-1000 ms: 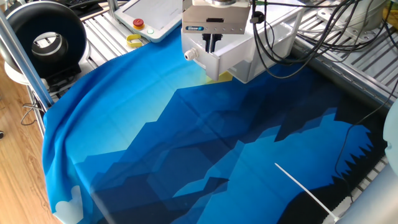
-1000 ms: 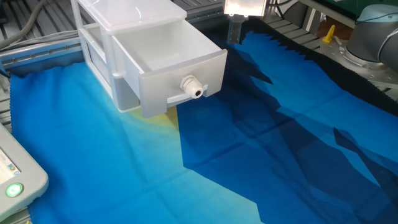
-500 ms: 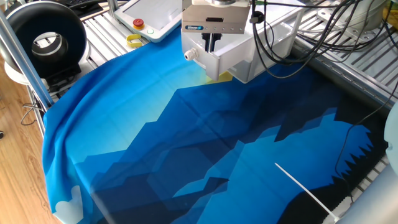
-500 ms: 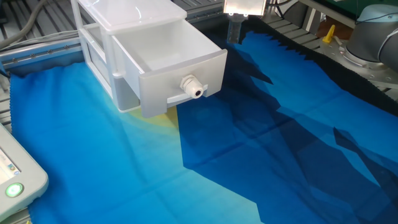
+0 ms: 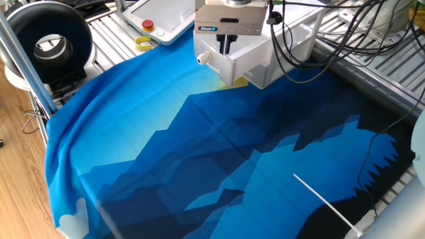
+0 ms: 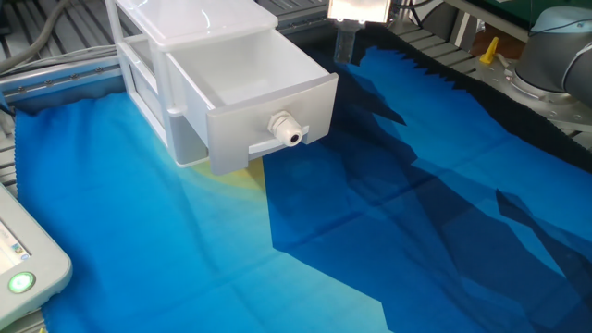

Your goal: Grasp the handle and close the drawer

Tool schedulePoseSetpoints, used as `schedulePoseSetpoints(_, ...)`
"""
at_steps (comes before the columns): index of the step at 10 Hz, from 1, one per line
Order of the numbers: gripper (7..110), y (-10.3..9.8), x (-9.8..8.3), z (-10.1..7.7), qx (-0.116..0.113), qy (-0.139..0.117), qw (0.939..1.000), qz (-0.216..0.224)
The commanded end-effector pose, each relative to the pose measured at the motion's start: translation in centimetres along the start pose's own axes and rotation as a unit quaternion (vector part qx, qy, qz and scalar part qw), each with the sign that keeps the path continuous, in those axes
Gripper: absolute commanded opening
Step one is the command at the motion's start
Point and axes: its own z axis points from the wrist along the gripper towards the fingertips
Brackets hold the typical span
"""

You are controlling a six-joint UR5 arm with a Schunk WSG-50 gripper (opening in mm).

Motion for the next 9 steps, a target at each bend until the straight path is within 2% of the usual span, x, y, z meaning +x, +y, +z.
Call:
schedulePoseSetpoints(1, 7, 0.38, 0.02, -0.04, -0.008, 0.002, 1.0000, -0.002)
schedulePoseSetpoints(3, 7, 0.16, -0.05, -0.05, -0.004, 0.000, 1.0000, 0.005)
schedulePoseSetpoints(4, 7, 0.42, 0.02, -0.06, -0.010, 0.002, 0.9999, -0.014)
schedulePoseSetpoints(6, 7, 0.25, -0.02, -0.22, -0.009, 0.001, 0.9958, -0.091)
schedulePoseSetpoints(7, 7, 0.31, -0.04, -0.24, -0.010, 0.000, 0.9891, -0.147)
schedulePoseSetpoints(8, 7, 0.30, -0.19, -0.30, -0.009, -0.004, 0.9719, -0.235)
schedulePoseSetpoints(9, 7, 0.29, -0.48, -0.41, -0.006, -0.010, 0.9423, -0.335)
